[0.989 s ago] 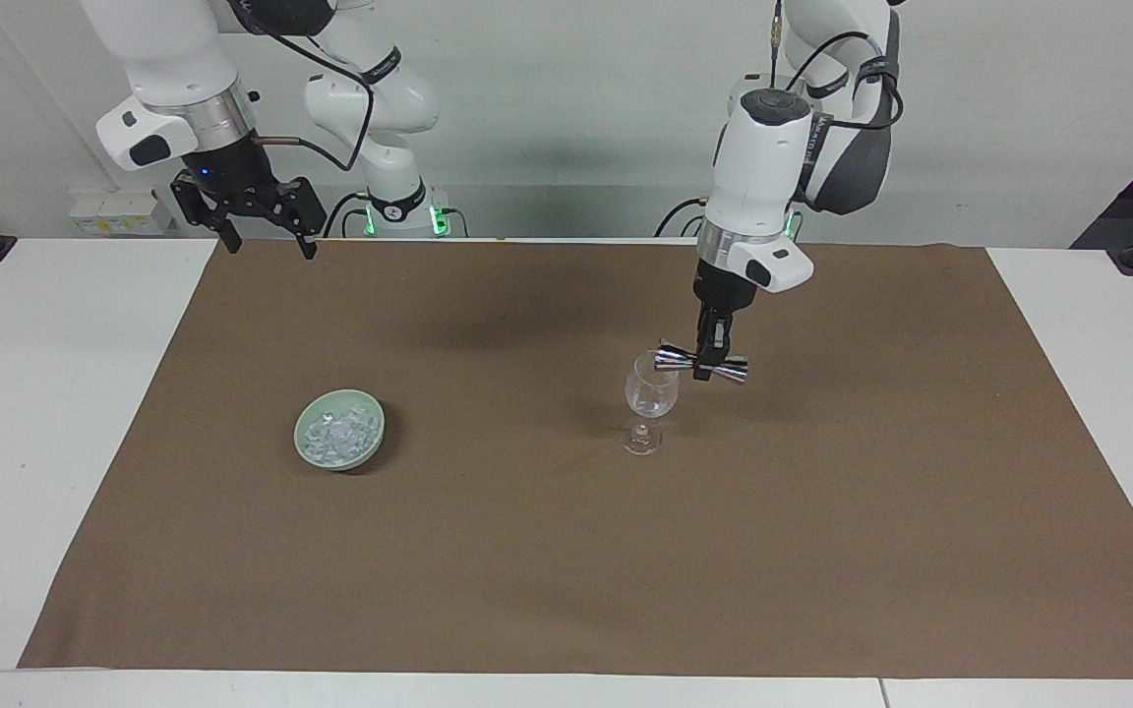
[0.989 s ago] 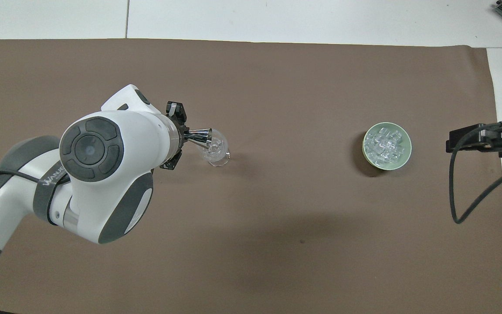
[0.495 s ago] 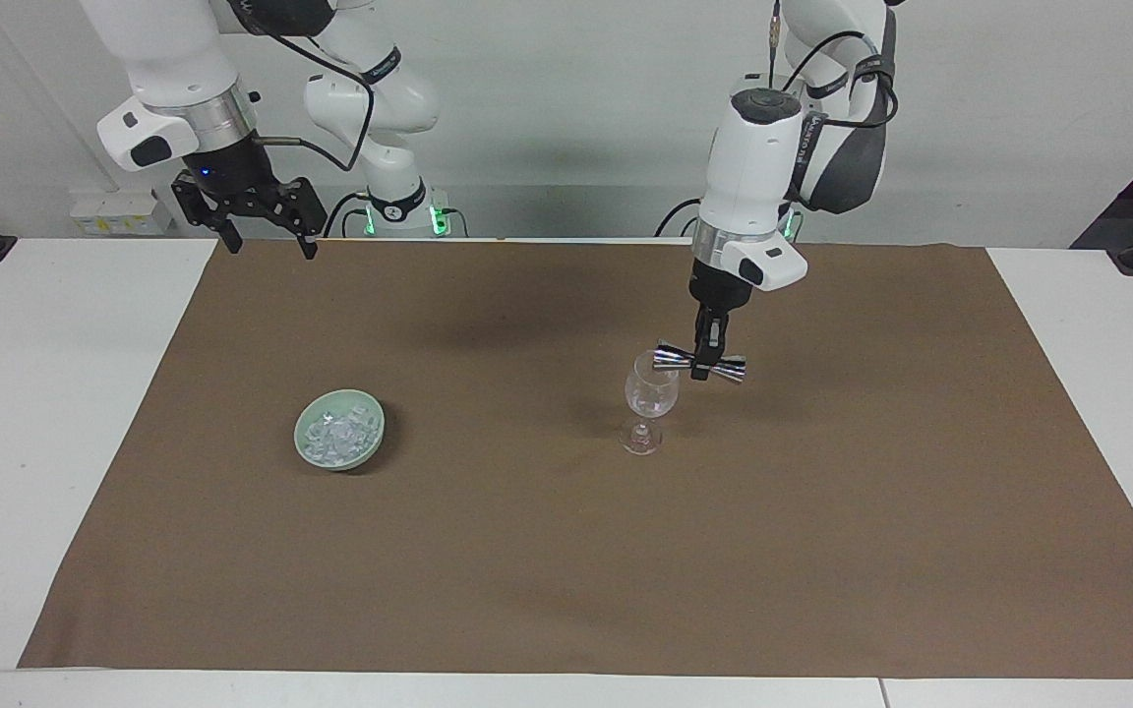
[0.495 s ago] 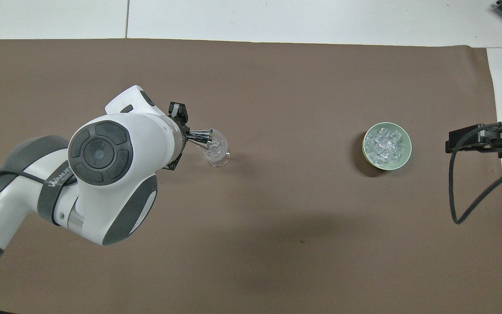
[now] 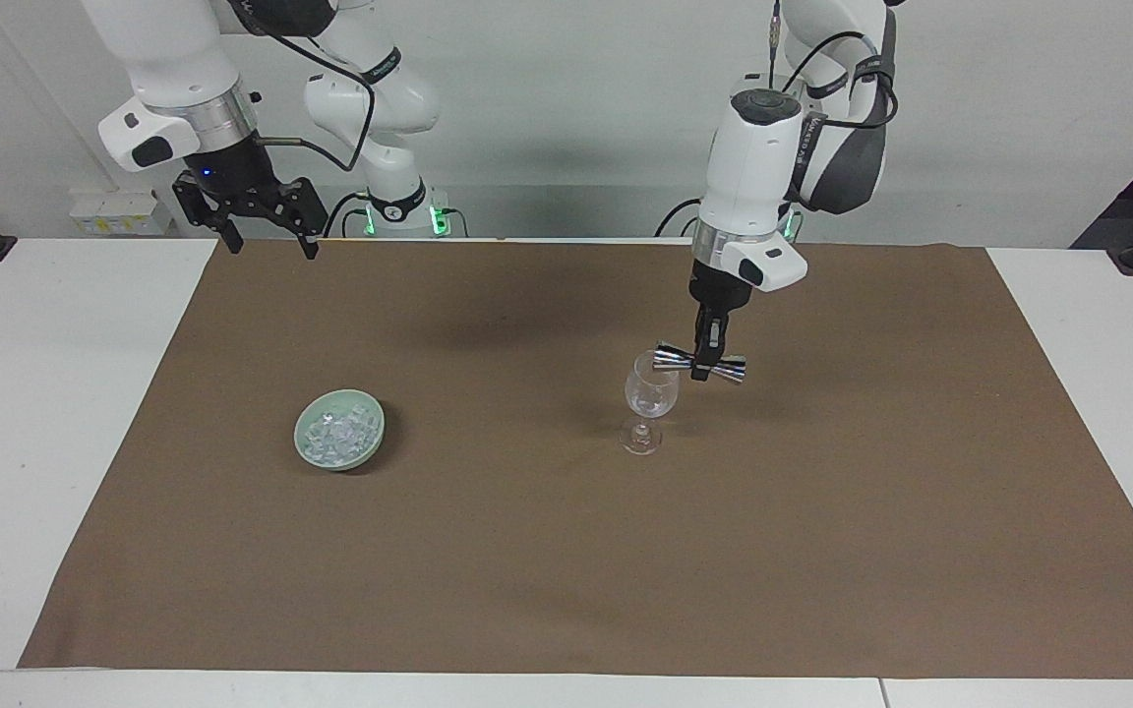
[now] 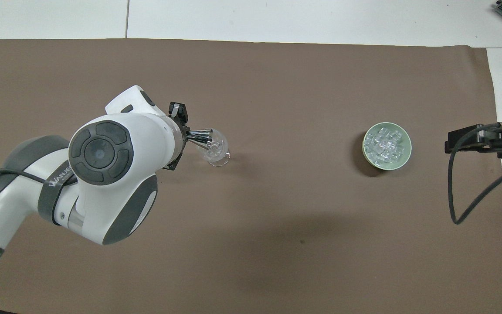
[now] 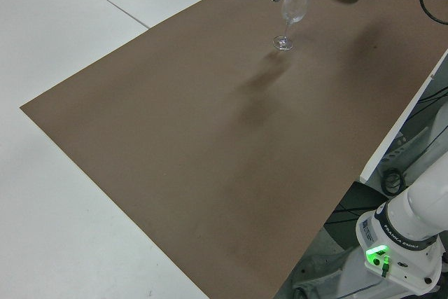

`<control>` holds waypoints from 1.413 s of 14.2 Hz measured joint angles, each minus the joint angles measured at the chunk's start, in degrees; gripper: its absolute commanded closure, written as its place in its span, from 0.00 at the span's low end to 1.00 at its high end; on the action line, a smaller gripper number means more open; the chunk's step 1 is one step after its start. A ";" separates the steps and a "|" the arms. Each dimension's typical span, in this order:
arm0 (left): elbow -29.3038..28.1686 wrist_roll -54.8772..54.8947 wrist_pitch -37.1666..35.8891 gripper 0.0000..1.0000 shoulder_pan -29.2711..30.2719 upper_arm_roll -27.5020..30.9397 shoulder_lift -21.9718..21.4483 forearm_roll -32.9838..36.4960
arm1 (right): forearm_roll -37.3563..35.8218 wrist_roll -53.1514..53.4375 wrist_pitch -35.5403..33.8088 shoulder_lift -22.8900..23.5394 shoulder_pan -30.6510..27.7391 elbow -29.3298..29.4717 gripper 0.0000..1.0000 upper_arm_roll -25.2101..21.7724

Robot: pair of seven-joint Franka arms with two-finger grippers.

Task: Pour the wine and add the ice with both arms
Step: 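Hold the metal cup tipped over the glass to pour, left gripper, then turn the metal cup upright and draw the left gripper back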

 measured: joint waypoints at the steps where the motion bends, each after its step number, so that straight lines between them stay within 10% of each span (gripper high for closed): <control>1: 0.00 0.00 0.00 1.00 0.00 0.00 0.00 0.01 | 0.00 0.00 0.02 0.00 -0.05 0.00 0.00 -0.06; 14: 0.55 -0.26 -0.02 1.00 0.00 0.28 0.00 0.05 | 0.00 0.00 2.01 0.24 -0.29 0.00 0.00 -0.23; 20: 1.17 -0.69 -0.23 1.00 0.84 1.41 0.01 -12.37 | 0.00 0.00 2.02 0.26 -0.31 0.00 0.00 -0.32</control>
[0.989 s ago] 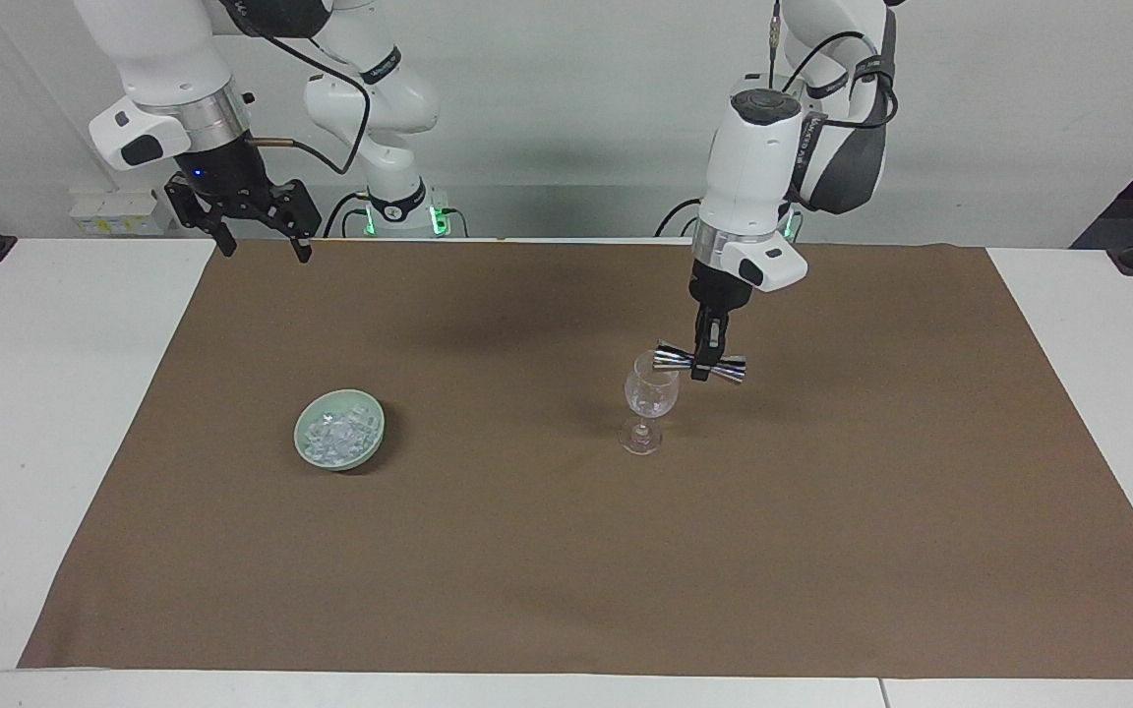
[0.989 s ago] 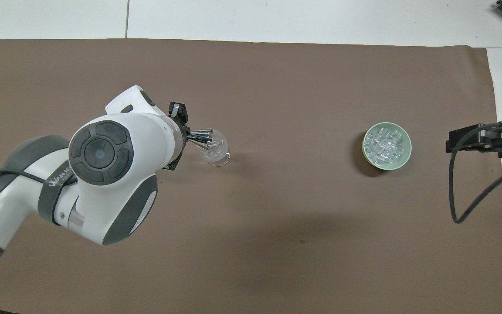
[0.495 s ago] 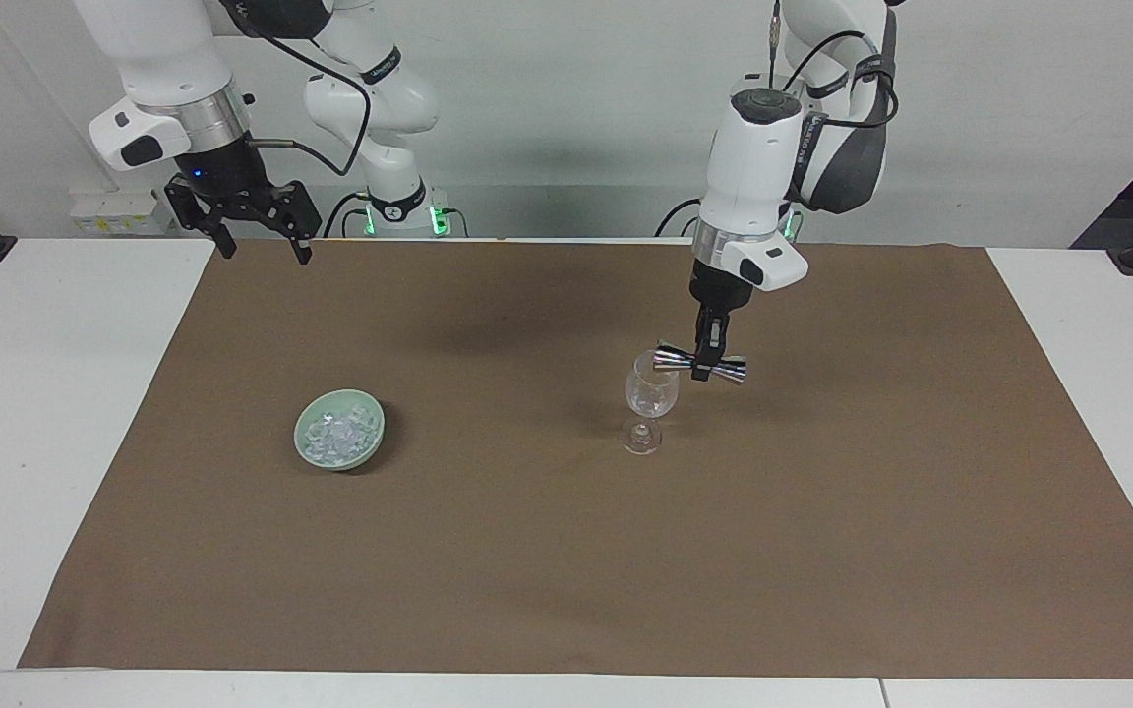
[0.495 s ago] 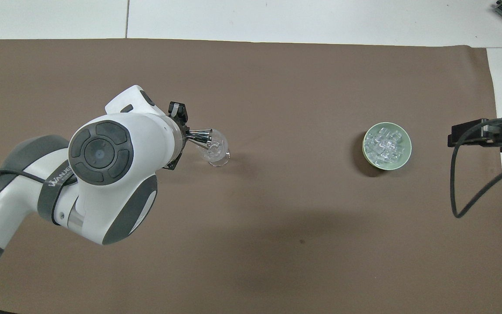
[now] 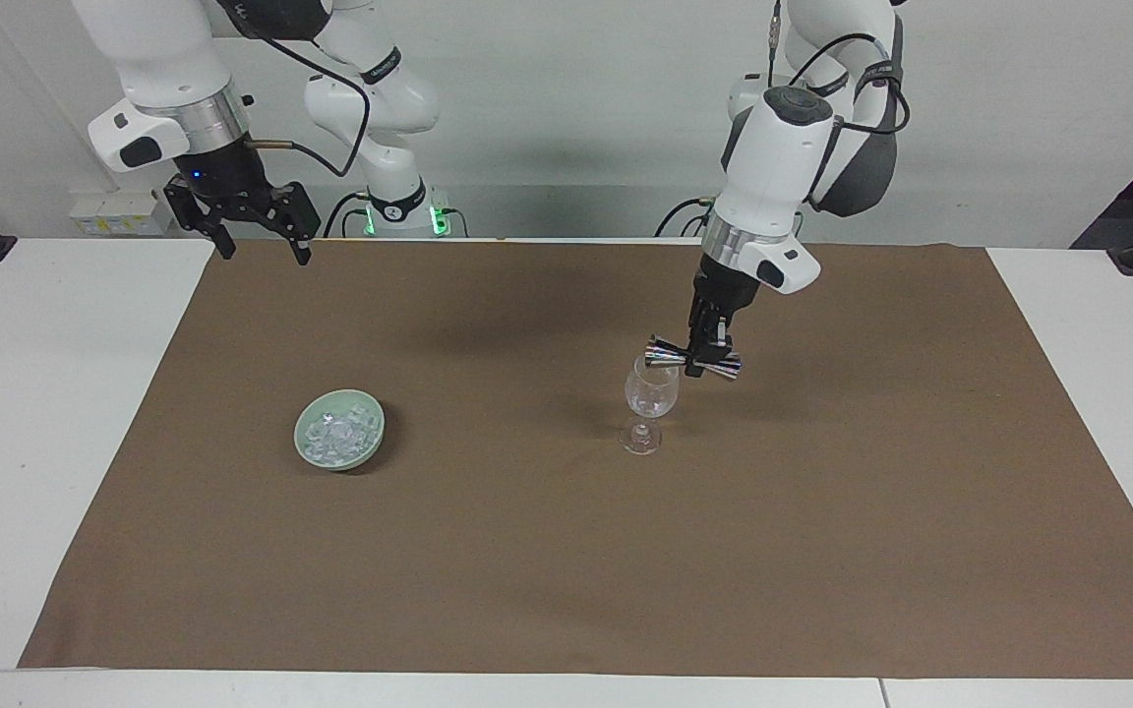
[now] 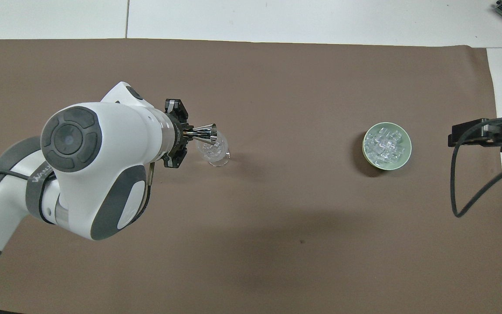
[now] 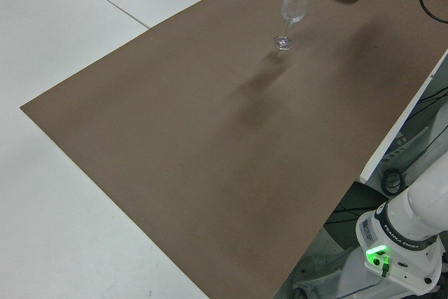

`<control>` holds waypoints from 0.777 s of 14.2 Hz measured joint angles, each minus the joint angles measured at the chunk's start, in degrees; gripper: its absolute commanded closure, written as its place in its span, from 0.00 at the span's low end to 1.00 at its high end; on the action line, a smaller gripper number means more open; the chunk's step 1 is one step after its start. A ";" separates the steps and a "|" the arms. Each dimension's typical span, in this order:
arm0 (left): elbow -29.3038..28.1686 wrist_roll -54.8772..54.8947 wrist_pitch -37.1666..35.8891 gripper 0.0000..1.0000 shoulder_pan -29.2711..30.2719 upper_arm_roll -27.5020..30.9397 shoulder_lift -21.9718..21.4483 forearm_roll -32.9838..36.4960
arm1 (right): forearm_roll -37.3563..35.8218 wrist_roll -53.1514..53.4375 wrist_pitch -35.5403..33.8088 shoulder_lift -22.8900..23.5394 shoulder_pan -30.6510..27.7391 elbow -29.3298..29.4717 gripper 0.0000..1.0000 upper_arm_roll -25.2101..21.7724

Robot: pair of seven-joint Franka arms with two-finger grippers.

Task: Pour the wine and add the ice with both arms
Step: 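Turn the metal cup upright and draw the left gripper back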

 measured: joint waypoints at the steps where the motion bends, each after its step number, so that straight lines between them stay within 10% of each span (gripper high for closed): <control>1: 0.00 0.35 -0.01 1.00 0.76 0.13 0.00 -2.43 | 0.00 0.00 -0.01 0.00 0.00 0.00 0.00 -0.01; 11: -0.40 28.58 -12.78 1.00 19.94 0.71 1.60 -39.25 | 0.00 0.00 -0.03 0.02 -0.12 0.00 0.00 -0.15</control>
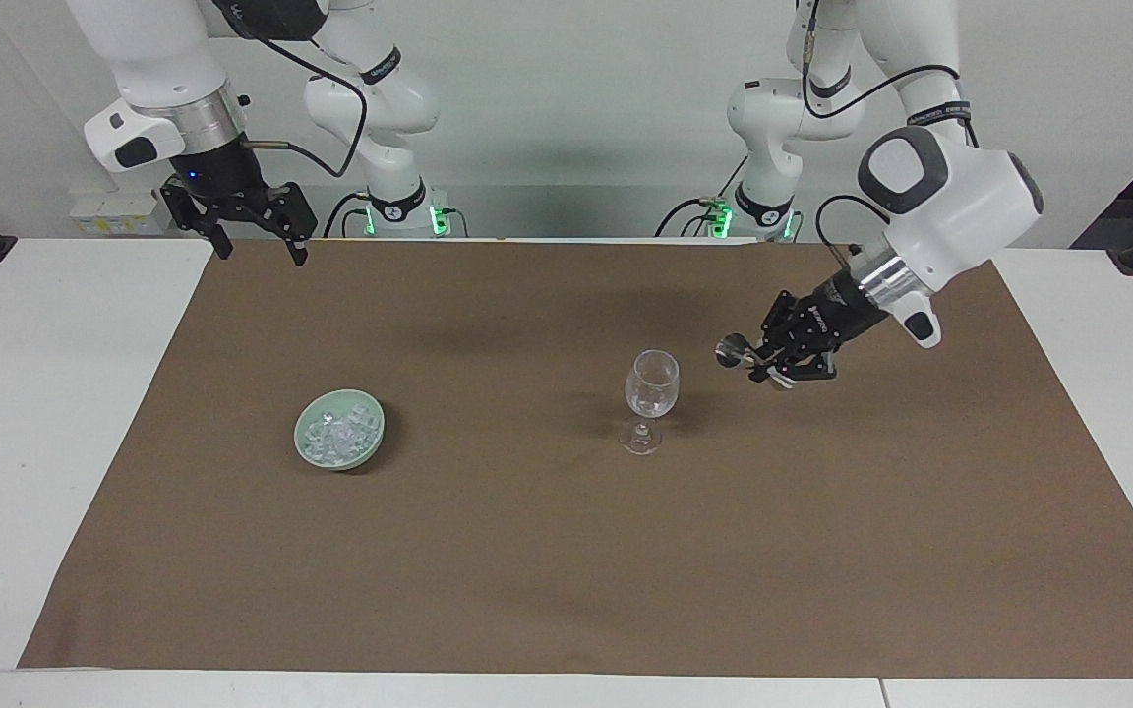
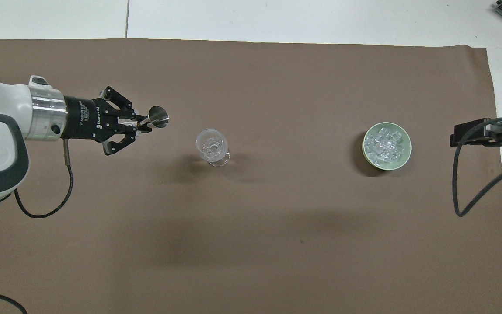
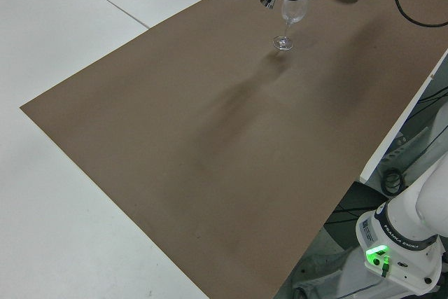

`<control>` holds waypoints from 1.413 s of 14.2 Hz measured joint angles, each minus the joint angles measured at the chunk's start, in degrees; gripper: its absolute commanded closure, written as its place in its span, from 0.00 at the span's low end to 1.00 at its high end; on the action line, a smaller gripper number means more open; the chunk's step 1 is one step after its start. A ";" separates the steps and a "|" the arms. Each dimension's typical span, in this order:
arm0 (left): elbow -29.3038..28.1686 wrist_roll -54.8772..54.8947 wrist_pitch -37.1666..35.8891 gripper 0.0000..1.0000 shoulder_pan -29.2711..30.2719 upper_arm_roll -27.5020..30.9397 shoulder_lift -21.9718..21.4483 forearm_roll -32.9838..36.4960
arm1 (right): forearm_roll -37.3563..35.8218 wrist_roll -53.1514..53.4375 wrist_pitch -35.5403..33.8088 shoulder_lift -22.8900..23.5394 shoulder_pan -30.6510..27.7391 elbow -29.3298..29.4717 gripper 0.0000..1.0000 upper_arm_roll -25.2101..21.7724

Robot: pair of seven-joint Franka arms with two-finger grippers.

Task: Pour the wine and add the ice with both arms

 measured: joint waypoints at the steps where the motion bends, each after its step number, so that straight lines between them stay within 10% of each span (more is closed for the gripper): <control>1: -0.20 2.40 -0.63 1.00 1.99 -0.01 1.03 -2.13 | 0.00 0.00 -0.02 0.00 0.12 0.00 0.00 0.08; 13: -12.88 26.41 -4.25 1.00 17.96 -0.08 6.88 -26.56 | 0.00 0.00 4.31 -0.06 0.29 -2.81 0.00 0.11; 20: -20.76 34.95 -6.47 1.00 22.87 -0.12 8.01 -38.18 | 0.01 0.04 23.19 2.42 0.32 -18.01 0.00 0.00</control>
